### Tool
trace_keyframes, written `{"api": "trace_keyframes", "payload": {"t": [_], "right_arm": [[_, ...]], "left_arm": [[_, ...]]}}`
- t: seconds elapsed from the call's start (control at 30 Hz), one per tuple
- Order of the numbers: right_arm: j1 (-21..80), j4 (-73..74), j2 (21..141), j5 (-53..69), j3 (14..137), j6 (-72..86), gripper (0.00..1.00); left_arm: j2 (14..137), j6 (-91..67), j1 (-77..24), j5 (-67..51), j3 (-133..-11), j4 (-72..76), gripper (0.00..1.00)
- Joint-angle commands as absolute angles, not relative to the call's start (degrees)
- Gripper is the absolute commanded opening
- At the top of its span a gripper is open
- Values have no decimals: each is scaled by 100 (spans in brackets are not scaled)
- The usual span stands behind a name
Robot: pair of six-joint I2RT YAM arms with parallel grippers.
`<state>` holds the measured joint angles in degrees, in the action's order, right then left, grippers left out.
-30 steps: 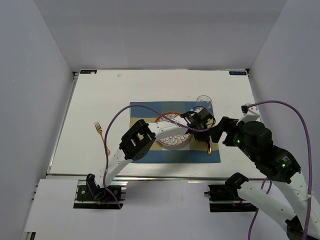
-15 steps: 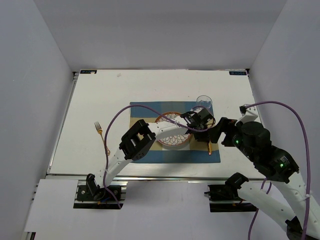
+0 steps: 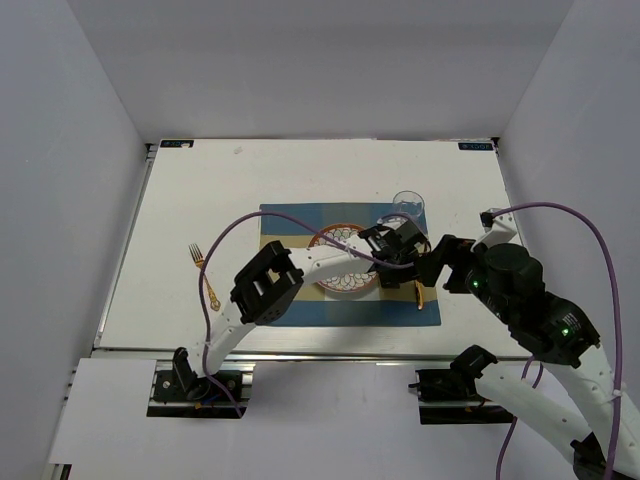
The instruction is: Set the dinner table for one person
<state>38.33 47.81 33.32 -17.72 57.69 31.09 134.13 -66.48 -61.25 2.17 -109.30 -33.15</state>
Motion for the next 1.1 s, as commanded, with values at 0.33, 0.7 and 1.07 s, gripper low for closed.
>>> {"api": "trace_keyframes", "payload": {"t": [0.33, 0.7, 1.07], "right_arm": [[3832, 3999, 3189, -1398, 5704, 2918, 89], [3858, 3639, 3287, -958, 5309, 2857, 89], [3850, 3507, 3366, -809, 5133, 2804, 89]], "left_arm": [[10364, -6381, -5047, 2206, -9494, -5203, 98], [8445, -4343, -247, 844, -6874, -5133, 98], [8675, -4254, 624, 861, -5626, -4615, 98]]}}
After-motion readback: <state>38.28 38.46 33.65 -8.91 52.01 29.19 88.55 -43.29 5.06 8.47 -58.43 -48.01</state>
